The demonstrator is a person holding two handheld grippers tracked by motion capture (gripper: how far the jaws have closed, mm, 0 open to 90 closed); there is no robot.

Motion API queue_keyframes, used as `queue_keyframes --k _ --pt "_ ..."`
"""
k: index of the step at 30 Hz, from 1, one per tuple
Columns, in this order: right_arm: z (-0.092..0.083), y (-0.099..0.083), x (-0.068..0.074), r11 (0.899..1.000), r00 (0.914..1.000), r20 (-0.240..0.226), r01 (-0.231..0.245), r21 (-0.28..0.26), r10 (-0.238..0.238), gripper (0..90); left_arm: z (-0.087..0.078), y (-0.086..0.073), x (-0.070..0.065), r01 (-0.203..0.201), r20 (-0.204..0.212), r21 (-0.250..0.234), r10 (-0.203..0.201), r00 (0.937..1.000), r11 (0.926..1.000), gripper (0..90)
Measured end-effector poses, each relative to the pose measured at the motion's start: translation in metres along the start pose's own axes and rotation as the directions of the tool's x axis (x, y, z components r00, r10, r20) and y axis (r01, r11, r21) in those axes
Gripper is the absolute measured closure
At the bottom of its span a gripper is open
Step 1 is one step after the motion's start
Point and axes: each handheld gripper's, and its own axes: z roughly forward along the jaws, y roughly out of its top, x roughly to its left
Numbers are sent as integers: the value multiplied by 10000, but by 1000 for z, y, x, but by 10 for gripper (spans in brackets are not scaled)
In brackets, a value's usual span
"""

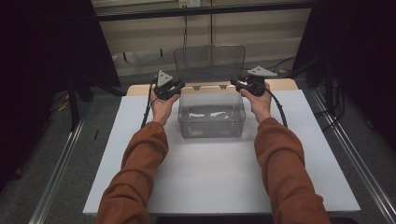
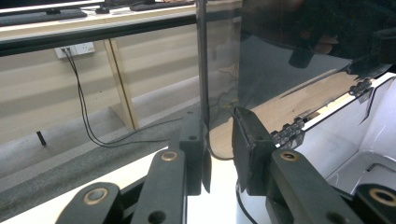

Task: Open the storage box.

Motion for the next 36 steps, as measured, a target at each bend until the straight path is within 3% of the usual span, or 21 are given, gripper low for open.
queue_keyframes --k 7,9,15,23,25,36 --pt "1 0 -1 10000 10000 -5 -49 -15 49 615 4 -1 0 217 65 69 -217 9997 9997 720" --pt "2 0 -1 10000 10000 0 -95 -18 95 618 5 -1 0 -20 66 184 19 10000 9998 710" --pt "3 -1 -2 9999 9999 77 -102 55 102 620 5 -1 0 206 24 205 -206 9998 9996 701" --pt "5 1 -2 9998 9997 174 -150 161 147 612 7 1 0 196 29 343 -197 9998 9992 678" --pt "6 2 -1 9996 9996 198 -187 230 182 607 8 2 -1 397 43 353 -399 9992 9986 666" --pt "11 3 -2 9985 9992 0 -394 371 394 545 12 6 -1 494 21 732 -497 9988 9961 620"
